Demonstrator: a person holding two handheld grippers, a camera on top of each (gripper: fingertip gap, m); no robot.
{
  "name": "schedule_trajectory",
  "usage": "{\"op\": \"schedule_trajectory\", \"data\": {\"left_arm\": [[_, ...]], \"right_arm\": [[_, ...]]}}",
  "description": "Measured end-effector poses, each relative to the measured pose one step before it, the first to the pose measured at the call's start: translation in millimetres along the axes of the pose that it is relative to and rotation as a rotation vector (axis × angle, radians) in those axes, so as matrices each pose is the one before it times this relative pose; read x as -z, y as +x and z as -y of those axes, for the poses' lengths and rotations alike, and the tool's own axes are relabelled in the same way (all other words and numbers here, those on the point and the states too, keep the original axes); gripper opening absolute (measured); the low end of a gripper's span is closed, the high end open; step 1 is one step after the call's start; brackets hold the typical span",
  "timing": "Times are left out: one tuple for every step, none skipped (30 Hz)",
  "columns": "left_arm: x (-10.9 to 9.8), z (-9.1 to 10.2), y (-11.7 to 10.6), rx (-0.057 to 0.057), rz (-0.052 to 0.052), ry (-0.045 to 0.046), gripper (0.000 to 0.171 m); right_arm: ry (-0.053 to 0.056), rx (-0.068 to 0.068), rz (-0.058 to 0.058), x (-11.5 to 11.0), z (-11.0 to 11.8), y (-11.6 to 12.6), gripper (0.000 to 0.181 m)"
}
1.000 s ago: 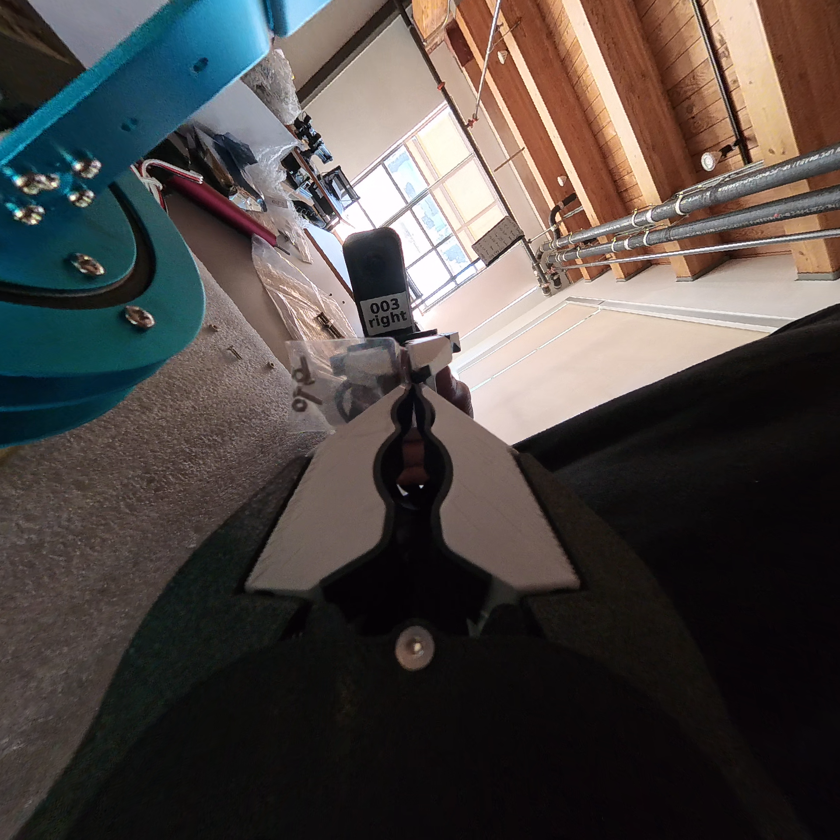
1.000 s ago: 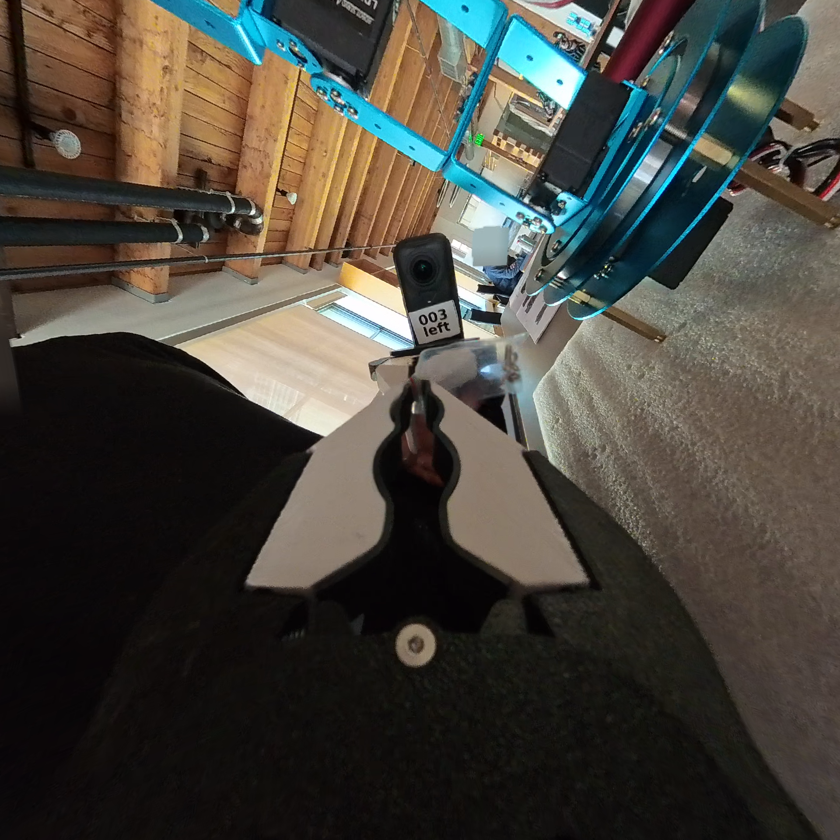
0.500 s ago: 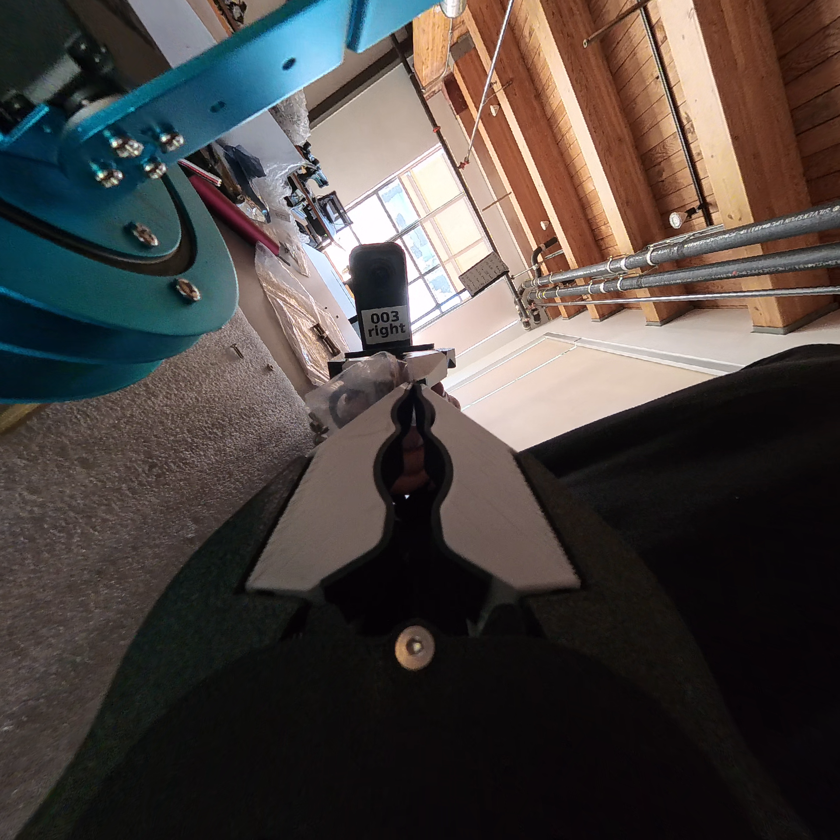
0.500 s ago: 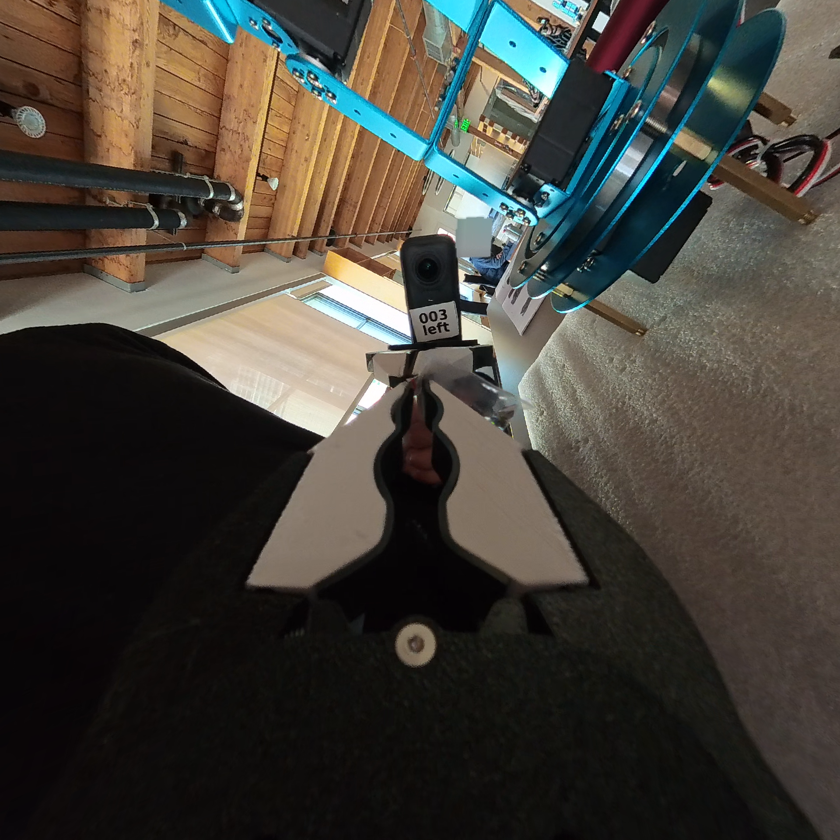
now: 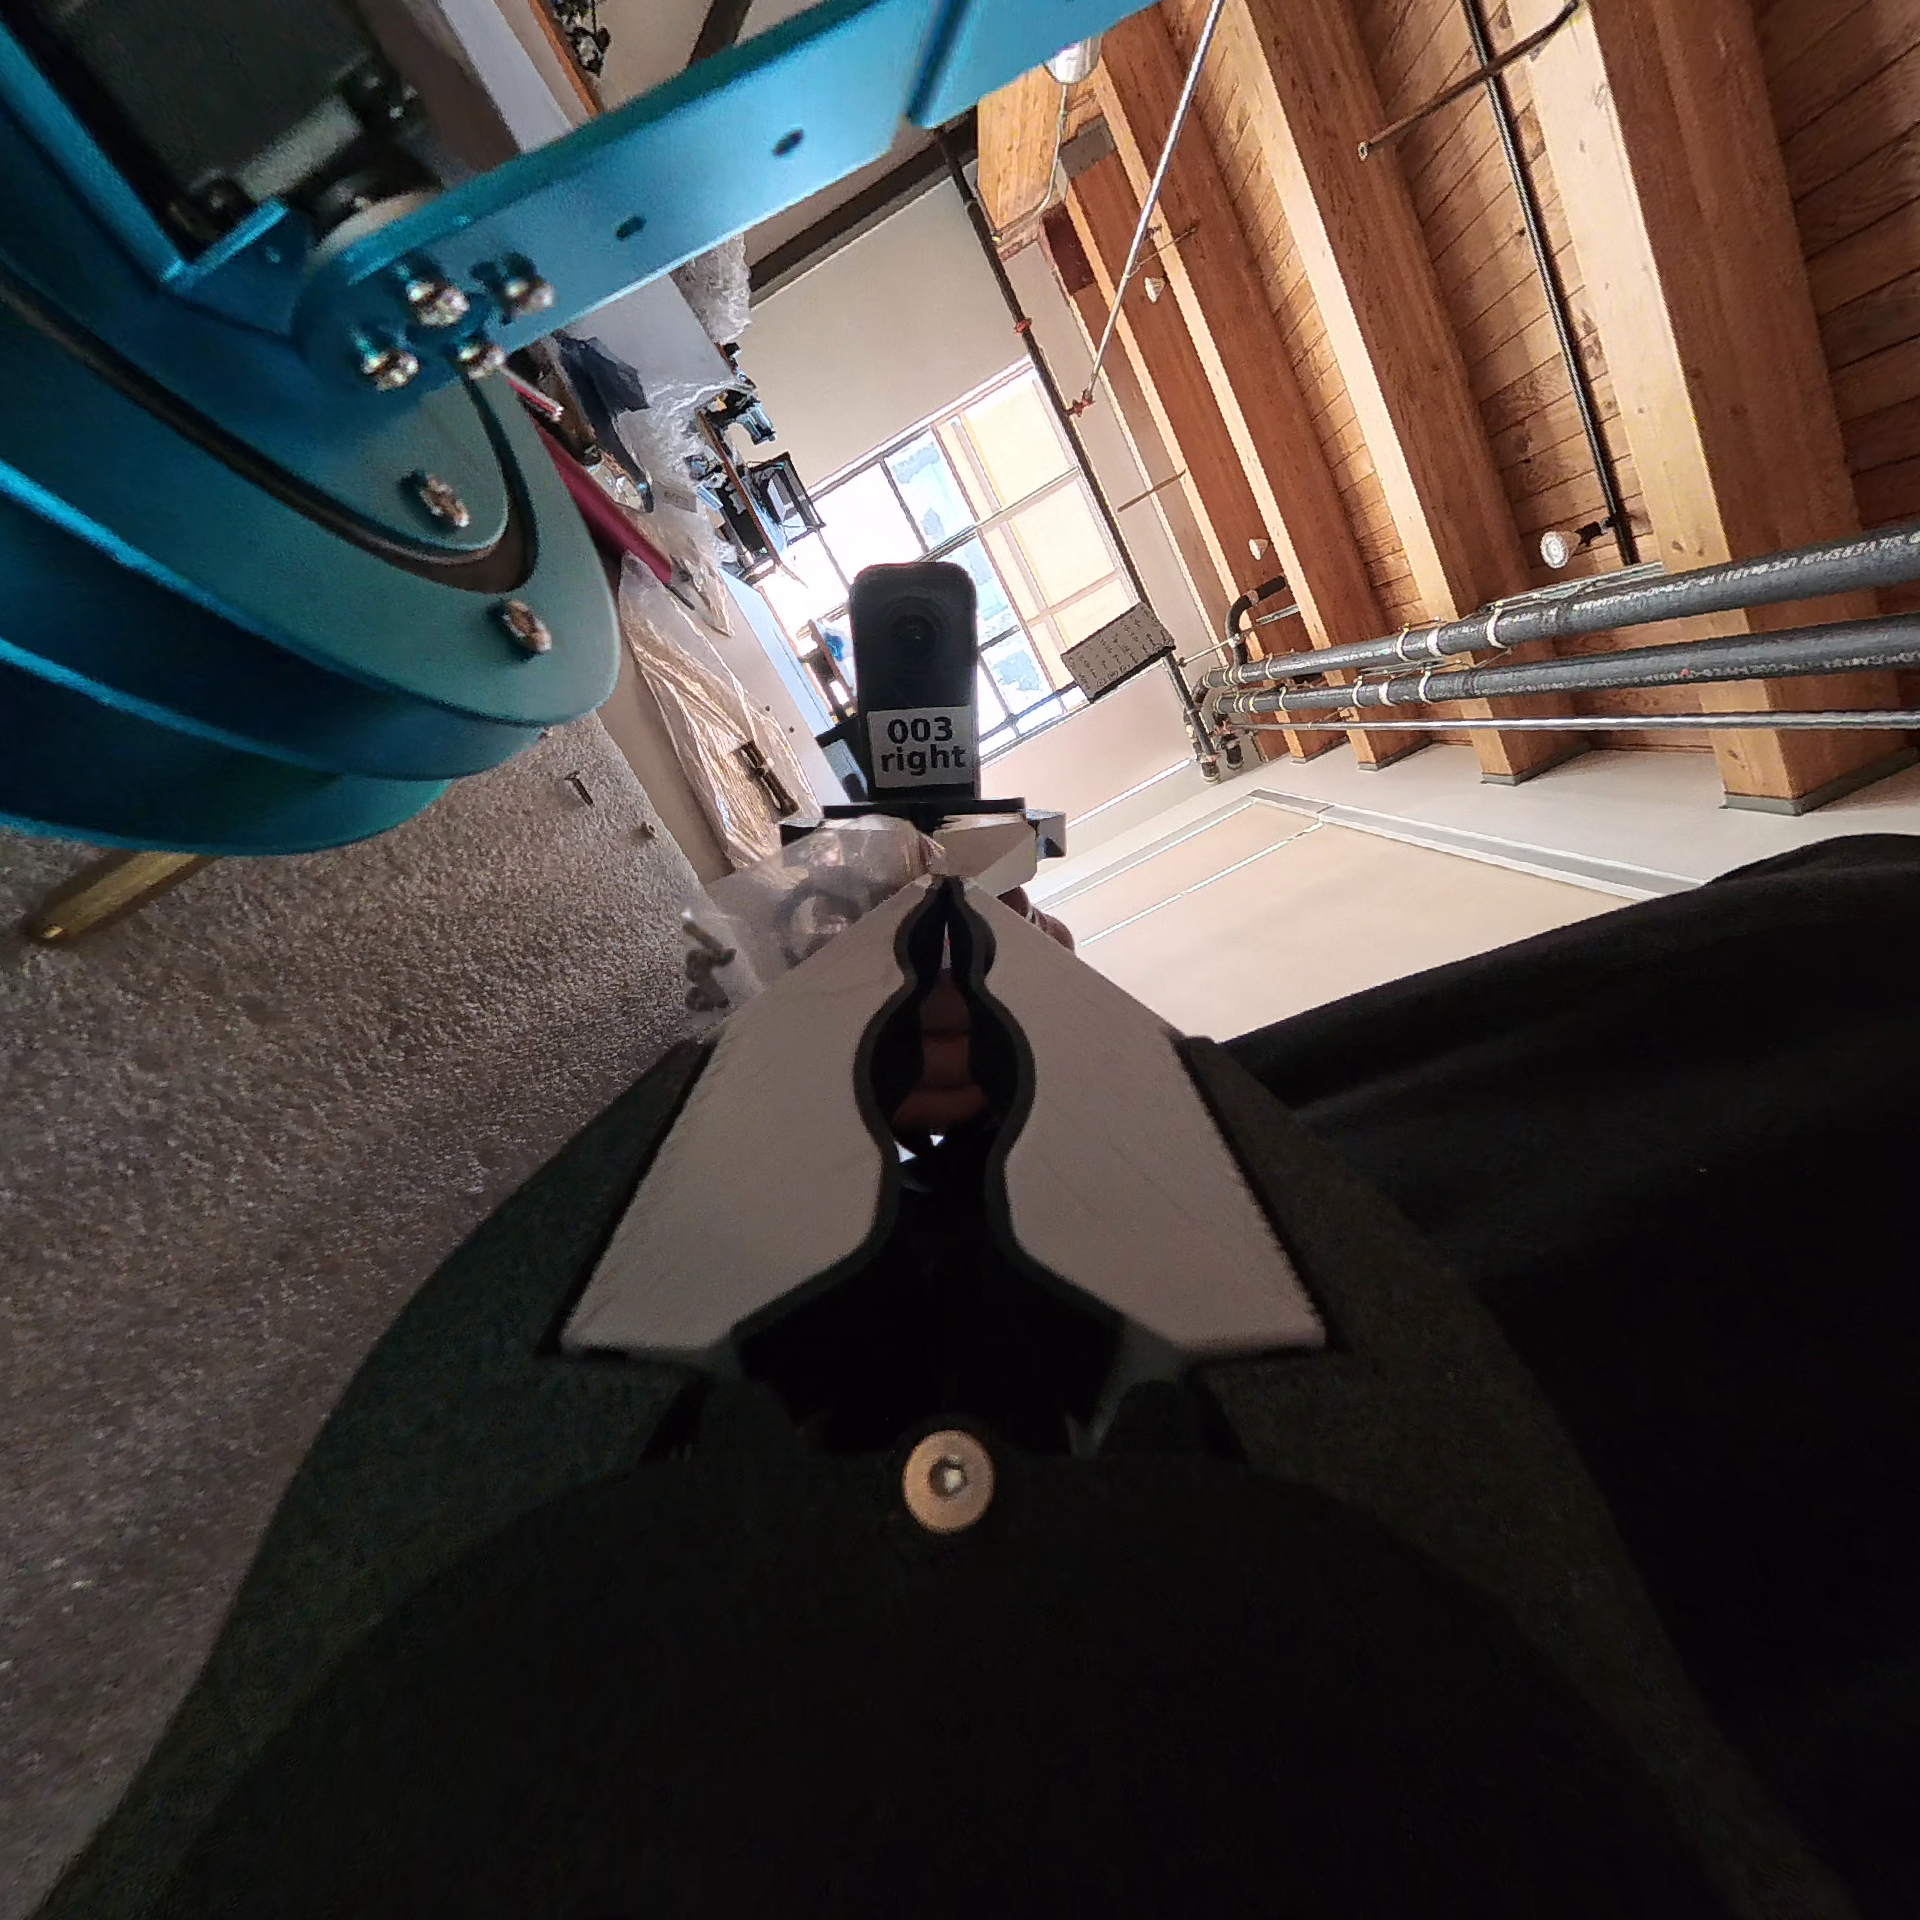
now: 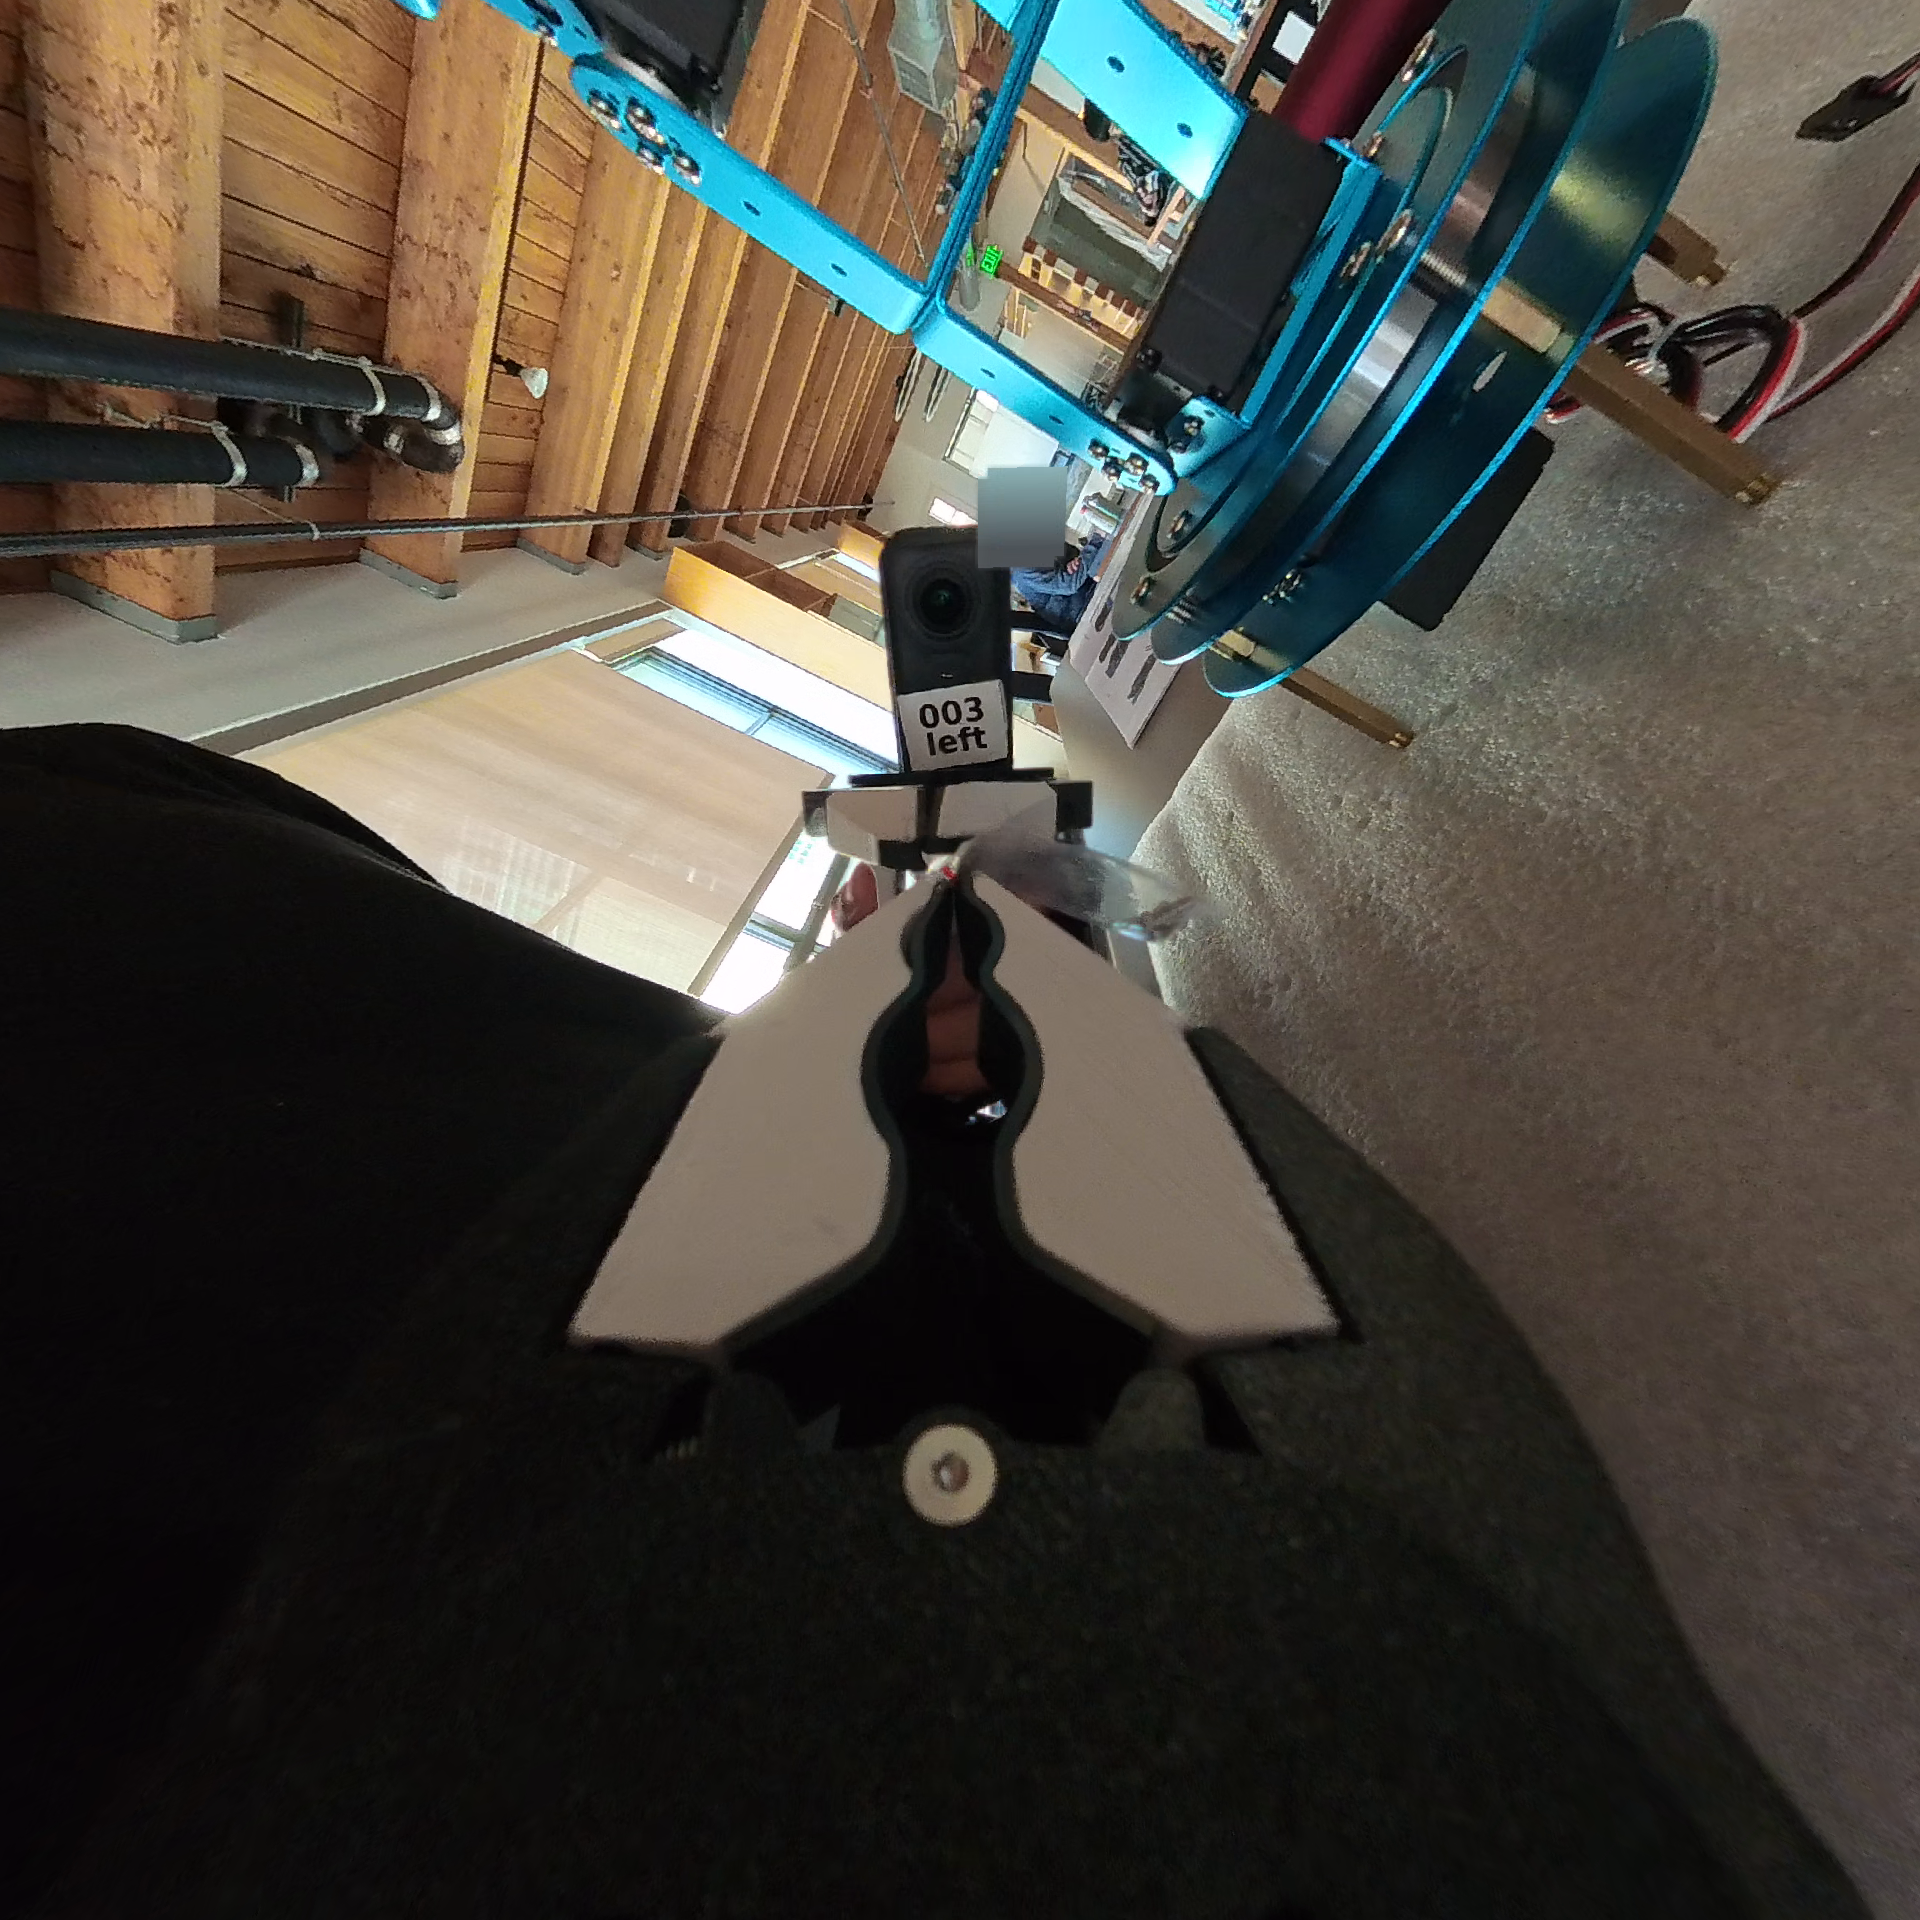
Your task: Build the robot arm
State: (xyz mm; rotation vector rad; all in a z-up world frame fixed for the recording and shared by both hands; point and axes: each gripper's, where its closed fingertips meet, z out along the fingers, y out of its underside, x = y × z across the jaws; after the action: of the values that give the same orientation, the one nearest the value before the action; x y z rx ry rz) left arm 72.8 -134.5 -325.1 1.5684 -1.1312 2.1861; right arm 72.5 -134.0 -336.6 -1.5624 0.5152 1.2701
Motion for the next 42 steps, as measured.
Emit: {"op": "schedule_trajectory", "data": {"left_arm": [[0.48, 0.24, -1.92, 0.0018, 0.0106, 0.00487, 0.000], [0.71, 0.66, -1.89, -0.0051, 0.0150, 0.00578, 0.000], [0.50, -0.21, -2.00, -0.0084, 0.0174, -0.00206, 0.000], [0.41, -0.40, -2.98, -0.0154, 0.0280, -0.00504, 0.000], [0.19, -1.30, -3.41, -0.0270, 0.0353, -0.01218, 0.000], [-0.43, -3.11, -2.46, -0.0402, 0.0342, -0.02410, 0.000], [-0.65, -3.40, -1.72, -0.0472, 0.0332, -0.02863, 0.000], [-0.63, -3.07, -1.38, -0.0502, 0.0321, -0.02946, 0.000], [-0.57, -3.08, -0.60, -0.0545, 0.0289, -0.03208, 0.000], [-0.25, -2.55, -0.60, -0.0552, 0.0290, -0.03014, 0.000], [-0.22, -2.00, -0.48, -0.0473, 0.0246, -0.02622, 0.000], [-0.37, -1.25, 0.20, -0.0345, 0.0155, -0.02035, 0.000], [-0.15, -0.68, 0.23, -0.0273, 0.0124, -0.01503, 0.000], [-0.45, -1.25, 0.11, -0.0292, 0.0113, -0.01729, 0.000], [-0.58, -2.50, 0.01, -0.0353, 0.0118, -0.02386, 0.000], [-0.50, -2.92, -0.75, -0.0430, 0.0181, -0.02672, 0.000], [-0.35, -2.51, -0.61, -0.0492, 0.0226, -0.02431, 0.000], [-0.19, -1.89, -0.93, -0.0500, 0.0292, -0.02216, 0.000], [-0.30, -1.92, -2.89, -0.0442, 0.0444, -0.02479, 0.000], [-0.50, -1.95, -4.21, -0.0455, 0.0544, -0.02776, 0.000], [-0.60, -1.62, -4.10, -0.0531, 0.0549, -0.02449, 0.000], [-0.78, -0.93, -3.81, -0.0429, 0.0531, -0.01808, 0.000], [0.14, -0.42, -8.64, -0.0307, 0.0787, -0.01082, 0.000], [1.48, -0.64, -9.76, -0.0274, 0.0731, -0.00720, 0.000], [1.85, -0.49, -7.60, -0.0091, 0.0406, -0.00278, 0.000], [1.67, -0.28, -3.18, 0.0204, 0.0000, 0.00079, 0.000], [1.83, 1.18, 0.50, 0.0414, -0.0260, 0.01424, 0.000], [2.21, 2.25, 2.76, 0.0504, -0.0386, 0.02595, 0.000], [1.58, 1.27, 4.25, 0.0515, -0.0452, 0.01942, 0.000], [0.88, 1.25, 2.17, 0.0580, -0.0323, 0.02055, 0.000], [0.63, 2.13, 1.53, 0.0704, -0.0327, 0.02721, 0.000], [0.25, 2.47, 1.14, 0.0734, -0.0331, 0.02755, 0.000], [-0.10, 2.34, -0.08, 0.0651, -0.0222, 0.02477, 0.000], [-0.64, 1.95, 1.67, 0.0569, -0.0294, 0.02149, 0.000], [-0.60, 2.49, 3.29, 0.0541, -0.0372, 0.02422, 0.000], [-0.61, 2.34, 3.49, 0.0479, -0.0374, 0.02498, 0.000], [-0.71, 1.40, 3.35, 0.0358, -0.0342, 0.01827, 0.000], [-0.61, 0.52, 2.18, 0.0230, -0.0238, 0.01254, 0.000], [-0.50, 0.03, 1.22, 0.0146, -0.0150, 0.00586, 0.000], [-0.15, 0.12, 0.40, 0.0097, -0.0085, 0.00390, 0.000], [0.35, 0.66, 0.14, 0.0052, -0.0054, 0.00496, 0.000], [0.23, 0.48, 0.24, 0.0012, -0.0032, 0.00194, 0.000]], "right_arm": [[0.0003, -0.0001, -0.0066, 0.05, 0.13, 0.62, 0.000], [-0.0009, -0.0006, -0.0052, -0.14, -0.04, 0.19, 0.000], [-0.0025, 0.0001, -0.0135, -0.44, -0.25, 1.10, 0.000], [-0.0072, 0.0016, -0.0235, -0.25, -0.83, 2.63, 0.000], [-0.0094, 0.0029, -0.0305, -0.14, -1.07, 3.70, 0.000], [-0.0104, -0.0006, -0.0207, -0.12, -1.22, 2.39, 0.000], [-0.0132, 0.0010, -0.0259, 0.17, -1.24, 3.15, 0.000], [-0.0170, 0.0135, -0.0287, 0.03, -1.85, 2.77, 0.000], [-0.0227, 0.0198, -0.0264, -0.02, -2.41, 1.76, 0.000], [-0.0238, 0.0184, -0.0232, 0.10, -2.14, 1.14, 0.000], [-0.0186, 0.0198, -0.0206, 0.14, -1.27, 0.47, 0.000], [-0.0148, 0.0142, -0.0087, -0.06, -0.36, -1.05, 0.000], [-0.0154, 0.0112, -0.0118, -0.03, -0.64, -0.04, 0.000], [-0.0170, 0.0096, -0.0139, -0.10, -0.72, 0.61, 0.000], [-0.0223, 0.0131, -0.0140, -0.56, -1.86, 0.59, 0.000], [-0.0249, 0.0183, -0.0220, -0.71, -2.53, 1.67, 0.000], [-0.0197, 0.0145, -0.0172, -0.87, -1.86, 0.90, 0.000], [-0.0160, 0.0052, -0.0138, -0.90, -1.50, 0.93, 0.000], [-0.0150, -0.0066, -0.0193, -0.79, -1.43, 2.11, 0.000], [-0.0125, -0.0060, -0.0266, -1.35, -1.57, 2.99, 0.000], [-0.0140, -0.0081, -0.0199, -1.81, -2.14, 1.69, 0.000], [-0.0065, -0.0196, -0.0173, -1.74, -1.24, 1.60, 0.000], [-0.0178, -0.0307, -0.0277, -1.42, -3.01, 4.01, 0.000], [-0.0125, -0.0216, -0.0363, -0.44, -2.97, 6.03, 0.000], [-0.0148, -0.0294, -0.0499, 0.65, -3.79, 9.23, 0.000], [0.0131, -0.0168, -0.0118, 2.28, 0.33, 3.30, 0.000], [0.0067, -0.0108, 0.0309, 2.17, 0.36, -3.43, 0.000], [0.0084, -0.0087, 0.0274, 2.09, 1.41, -3.38, 0.000], [0.0059, 0.0025, 0.0015, 1.52, 1.67, -0.21, 0.000], [0.0084, 0.0187, 0.0022, 0.89, 2.68, -1.44, 0.000], [0.0299, 0.0186, 0.0188, 0.84, 6.03, -4.45, 0.000], [0.0493, 0.0139, 0.0331, 0.90, 8.55, -6.90, 0.000], [0.0470, 0.0145, 0.0350, 0.09, 7.51, -7.29, 0.000], [0.0289, 0.0114, 0.0099, -0.90, 4.21, -3.32, 0.000], [0.0177, 0.0024, -0.0028, -1.73, 1.94, -0.63, 0.010], [0.0108, -0.0097, 0.0217, -1.86, 0.52, -3.32, 0.011], [0.0161, -0.0232, 0.0308, -1.81, 1.21, -3.57, 0.011], [0.0199, -0.0291, 0.0255, -1.14, 1.71, -1.87, 0.011], [0.0185, -0.0259, 0.0138, -0.66, 1.53, 0.42, 0.010], [0.0086, -0.0187, 0.0041, -0.20, 0.38, 2.07, 0.013], [0.0099, -0.0144, 0.0175, 0.11, 0.69, -0.43, 0.012], [0.0091, -0.0146, 0.0191, 0.41, 0.80, -1.10, 0.012]]}}
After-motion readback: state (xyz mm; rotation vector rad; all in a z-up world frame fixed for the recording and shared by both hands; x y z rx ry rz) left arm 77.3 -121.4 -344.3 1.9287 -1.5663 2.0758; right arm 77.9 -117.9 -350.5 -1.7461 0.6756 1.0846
